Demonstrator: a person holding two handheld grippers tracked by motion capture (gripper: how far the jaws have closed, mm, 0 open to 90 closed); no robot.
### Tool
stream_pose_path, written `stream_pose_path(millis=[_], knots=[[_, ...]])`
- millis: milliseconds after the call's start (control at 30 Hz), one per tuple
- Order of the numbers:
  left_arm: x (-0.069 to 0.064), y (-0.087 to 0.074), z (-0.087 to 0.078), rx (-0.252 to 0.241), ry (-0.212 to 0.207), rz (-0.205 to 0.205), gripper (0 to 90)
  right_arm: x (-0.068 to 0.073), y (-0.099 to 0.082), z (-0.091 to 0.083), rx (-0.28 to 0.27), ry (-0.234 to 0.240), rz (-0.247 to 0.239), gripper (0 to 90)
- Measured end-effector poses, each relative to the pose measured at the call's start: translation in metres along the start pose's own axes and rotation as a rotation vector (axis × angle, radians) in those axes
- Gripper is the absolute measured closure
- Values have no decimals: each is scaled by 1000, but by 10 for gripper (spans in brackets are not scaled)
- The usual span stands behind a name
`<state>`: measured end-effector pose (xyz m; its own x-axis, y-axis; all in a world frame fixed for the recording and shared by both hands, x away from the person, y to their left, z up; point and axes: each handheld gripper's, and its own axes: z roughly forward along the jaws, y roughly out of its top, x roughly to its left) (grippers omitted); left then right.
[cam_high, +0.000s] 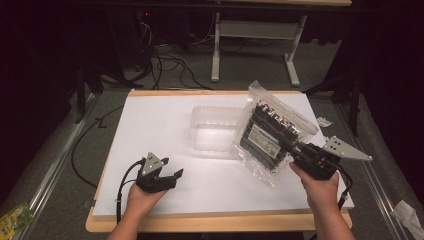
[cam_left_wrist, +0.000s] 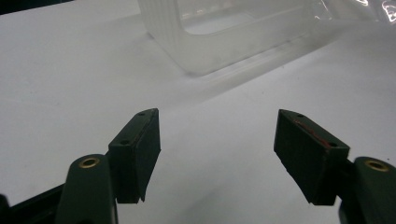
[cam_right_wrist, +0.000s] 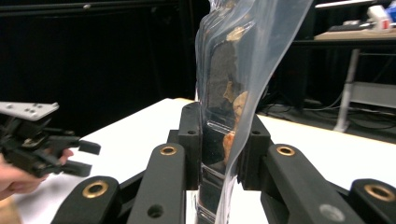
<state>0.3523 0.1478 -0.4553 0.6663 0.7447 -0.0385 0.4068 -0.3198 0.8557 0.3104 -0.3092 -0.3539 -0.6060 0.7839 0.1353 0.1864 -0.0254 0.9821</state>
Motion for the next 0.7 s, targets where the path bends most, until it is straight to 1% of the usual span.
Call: stream_pose_path(millis=[100,167,267,300,433,467,533,567,600,633,667,700], knots=[[0,1,0,-3,0,3,321,-7,0,-5,-14,-39,6,764],[-1,1,0,-4,-1,4,321,-8,0,-6,-17,-46,7,764],[0,2,0,-1,-1,16,321,-9,1,-7,-23,-66,-9,764],[0,2,0,-1,-2,16,321,-11,2,-6,-22,-67,-25,764],[-1,1,1,0,-1,14,321,-13,5,4,-26,-54,-11,764],[-1,1,1,-1,-1,14,321,-13,6,7,-30,-52,-17,764],[-1,2,0,0,-5,17,321,-13,13,18,-23,-53,-25,764],[-1,2,0,0,-5,17,321,-13,13,18,-23,-53,-25,764],[-1,2,-1,0,-4,21,320,-15,18,28,-29,-44,-30,764],[-1,2,-1,0,-4,21,320,-15,18,28,-29,-44,-30,764],[-1,1,-2,-1,-3,24,320,-16,22,37,-32,-35,-24,764],[-1,1,-2,-1,-3,24,320,-16,22,37,-32,-35,-24,764]])
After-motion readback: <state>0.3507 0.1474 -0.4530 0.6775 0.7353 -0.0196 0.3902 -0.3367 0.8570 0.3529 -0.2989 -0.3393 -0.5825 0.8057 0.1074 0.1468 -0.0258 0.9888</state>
